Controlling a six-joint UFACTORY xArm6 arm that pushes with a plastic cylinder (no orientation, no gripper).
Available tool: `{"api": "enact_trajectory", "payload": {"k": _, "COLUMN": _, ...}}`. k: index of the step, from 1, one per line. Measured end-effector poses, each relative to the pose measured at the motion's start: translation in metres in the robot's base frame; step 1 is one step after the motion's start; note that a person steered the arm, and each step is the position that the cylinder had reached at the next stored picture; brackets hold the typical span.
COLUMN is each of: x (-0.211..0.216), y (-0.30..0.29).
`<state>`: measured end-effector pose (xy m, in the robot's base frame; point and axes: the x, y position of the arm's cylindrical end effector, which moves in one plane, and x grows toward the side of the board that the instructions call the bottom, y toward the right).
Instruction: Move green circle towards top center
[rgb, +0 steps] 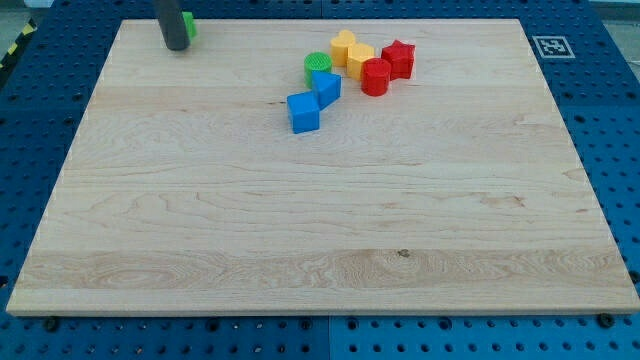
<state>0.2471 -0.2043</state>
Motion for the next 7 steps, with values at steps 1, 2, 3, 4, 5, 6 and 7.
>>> {"api": "enact_trajectory", "payload": {"k": 1, "x": 0.020, "y": 0.030}}
{"api": "enact_trajectory", "payload": {"k": 2, "x": 0.038, "y": 0.078}}
{"api": "enact_trajectory", "payload": {"k": 3, "x": 0.040, "y": 0.082}}
{"api": "enact_trajectory", "payload": {"k": 4, "x": 0.040, "y": 0.082}}
{"api": "enact_trajectory", "payload": {"k": 5, "x": 0.041, "y": 0.099}}
{"api": "enact_trajectory", "payload": {"k": 6, "x": 0.051, "y": 0.135}}
{"api": "enact_trajectory", "payload": {"k": 7, "x": 0.079, "y": 0.159}}
